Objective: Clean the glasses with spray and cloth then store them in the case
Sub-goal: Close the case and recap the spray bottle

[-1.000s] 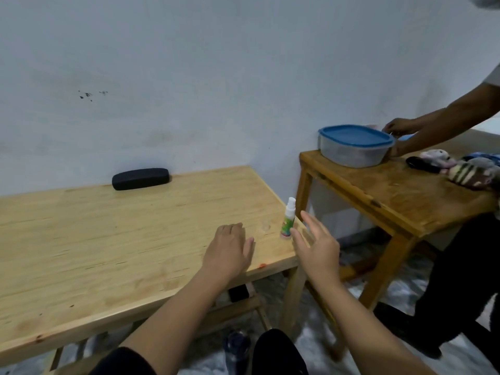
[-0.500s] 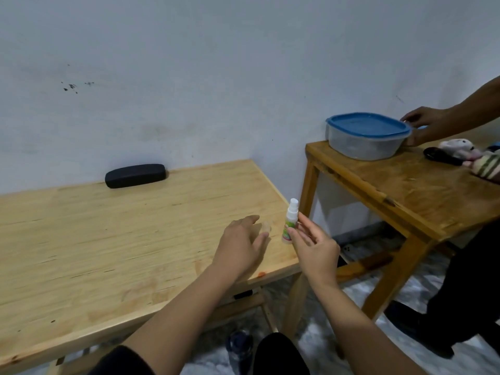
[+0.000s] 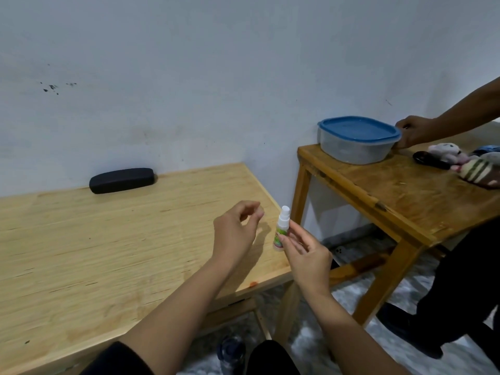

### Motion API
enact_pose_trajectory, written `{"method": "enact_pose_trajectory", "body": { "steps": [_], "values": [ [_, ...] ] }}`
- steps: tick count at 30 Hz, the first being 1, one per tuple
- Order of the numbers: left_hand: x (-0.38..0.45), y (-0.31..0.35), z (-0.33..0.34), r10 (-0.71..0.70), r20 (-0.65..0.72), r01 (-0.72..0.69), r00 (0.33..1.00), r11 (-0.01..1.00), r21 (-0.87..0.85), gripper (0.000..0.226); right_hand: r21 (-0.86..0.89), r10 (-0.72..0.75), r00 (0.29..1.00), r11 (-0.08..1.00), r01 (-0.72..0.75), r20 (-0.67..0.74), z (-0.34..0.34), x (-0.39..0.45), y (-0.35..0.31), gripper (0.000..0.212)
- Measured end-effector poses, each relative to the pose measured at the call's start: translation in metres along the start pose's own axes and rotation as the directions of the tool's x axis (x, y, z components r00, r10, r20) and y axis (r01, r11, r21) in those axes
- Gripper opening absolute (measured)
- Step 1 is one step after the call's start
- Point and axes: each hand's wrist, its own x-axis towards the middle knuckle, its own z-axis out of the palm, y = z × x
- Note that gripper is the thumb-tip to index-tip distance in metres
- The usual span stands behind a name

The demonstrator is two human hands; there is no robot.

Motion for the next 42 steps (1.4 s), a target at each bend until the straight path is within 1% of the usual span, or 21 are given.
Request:
{"method": "enact_pose_trajectory", "body": {
  "steps": [2,5,9,15,19,21,24,27,30,32,35,42],
  "values": [
    [0.003,0.015,0.000,0.033,-0.026,-0.036,0.999,0.994,-0.099,0.018,-0.004,-0.005,1.000,1.000,0.005,0.000,0.000,0.000,0.000,0.044],
    [0.005,0.031,0.003,0.080,0.002,-0.078,0.997,0.981,-0.175,0.018,-0.011,-0.006,1.000,1.000,0.006,0.005,0.000,0.000,-0.001,0.044],
    [0.006,0.029,0.011,0.145,0.084,-0.133,0.986,0.982,-0.137,0.019,-0.018,0.009,1.000,1.000,-0.009,0.003,-0.001,0.001,-0.001,0.044],
    [0.003,0.021,0.014,0.213,0.169,-0.195,0.962,0.974,-0.118,0.020,-0.032,0.011,1.000,0.999,-0.011,0.008,-0.002,0.001,-0.001,0.043],
    [-0.001,0.013,0.011,0.140,0.214,-0.107,0.967,0.982,-0.155,0.034,-0.043,-0.018,0.999,0.999,0.019,0.031,-0.004,0.002,-0.003,0.044],
    [-0.006,0.007,0.010,0.096,0.226,-0.058,0.969,0.984,-0.169,0.038,-0.037,-0.029,0.998,0.999,0.031,0.046,-0.008,0.002,-0.005,0.048],
    [-0.015,-0.006,0.012,0.024,0.244,0.020,0.970,0.984,-0.178,0.035,-0.063,-0.060,0.993,0.996,0.067,0.101,-0.015,0.005,-0.011,0.055],
    [-0.022,-0.014,0.017,-0.015,0.262,0.068,0.965,0.979,-0.194,0.031,-0.140,-0.140,0.974,0.976,0.166,0.178,-0.020,0.010,-0.020,0.059],
    [-0.023,-0.014,0.018,-0.024,0.282,0.085,0.959,0.975,-0.207,0.028,-0.248,-0.213,0.948,0.930,0.271,0.235,-0.021,0.017,-0.026,0.064],
    [-0.022,-0.013,0.018,-0.026,0.280,0.086,0.960,0.975,-0.206,0.027,-0.298,-0.232,0.937,0.904,0.307,0.262,-0.022,0.021,-0.026,0.064],
    [-0.022,-0.013,0.017,-0.038,0.272,0.091,0.962,0.979,-0.183,0.023,-0.301,-0.245,0.932,0.898,0.322,0.266,-0.020,0.024,-0.024,0.060],
    [-0.022,-0.011,0.017,-0.057,0.244,0.108,0.968,0.974,-0.199,0.020,-0.225,-0.227,0.945,0.933,0.280,0.237,-0.018,0.023,-0.023,0.053]
  ]
}}
